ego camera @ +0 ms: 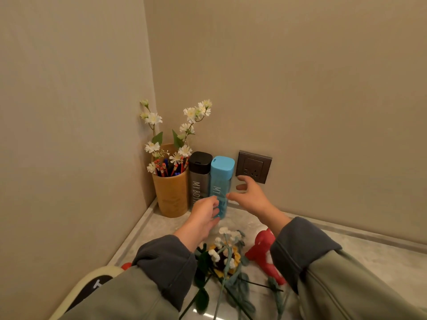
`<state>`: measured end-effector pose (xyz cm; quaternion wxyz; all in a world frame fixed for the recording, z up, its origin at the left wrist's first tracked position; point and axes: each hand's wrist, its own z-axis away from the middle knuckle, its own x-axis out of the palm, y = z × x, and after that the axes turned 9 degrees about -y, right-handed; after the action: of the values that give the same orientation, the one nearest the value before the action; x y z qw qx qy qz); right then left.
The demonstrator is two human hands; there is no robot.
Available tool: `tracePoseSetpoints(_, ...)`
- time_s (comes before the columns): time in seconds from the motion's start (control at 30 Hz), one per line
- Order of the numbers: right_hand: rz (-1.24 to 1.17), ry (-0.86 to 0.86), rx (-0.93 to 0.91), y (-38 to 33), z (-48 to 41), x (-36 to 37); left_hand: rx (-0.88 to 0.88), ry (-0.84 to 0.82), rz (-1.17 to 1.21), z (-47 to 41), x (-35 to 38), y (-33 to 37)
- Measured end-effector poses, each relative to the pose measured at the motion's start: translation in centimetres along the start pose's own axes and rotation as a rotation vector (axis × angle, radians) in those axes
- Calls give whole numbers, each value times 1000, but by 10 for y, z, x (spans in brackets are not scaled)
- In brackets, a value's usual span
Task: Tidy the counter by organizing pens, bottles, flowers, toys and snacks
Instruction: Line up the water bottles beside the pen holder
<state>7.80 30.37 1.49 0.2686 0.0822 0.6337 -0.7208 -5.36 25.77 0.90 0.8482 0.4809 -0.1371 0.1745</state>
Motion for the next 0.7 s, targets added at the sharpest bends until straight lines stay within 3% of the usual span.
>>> tracePoseSetpoints(0.33, -299, 297, -43, 10, 106, -45, 134, -251, -145, 48, 66, -16)
tracePoseSetpoints(0.7, -403, 640, 45, 89, 234, -112, 1, -473, -249, 98, 168, -118)
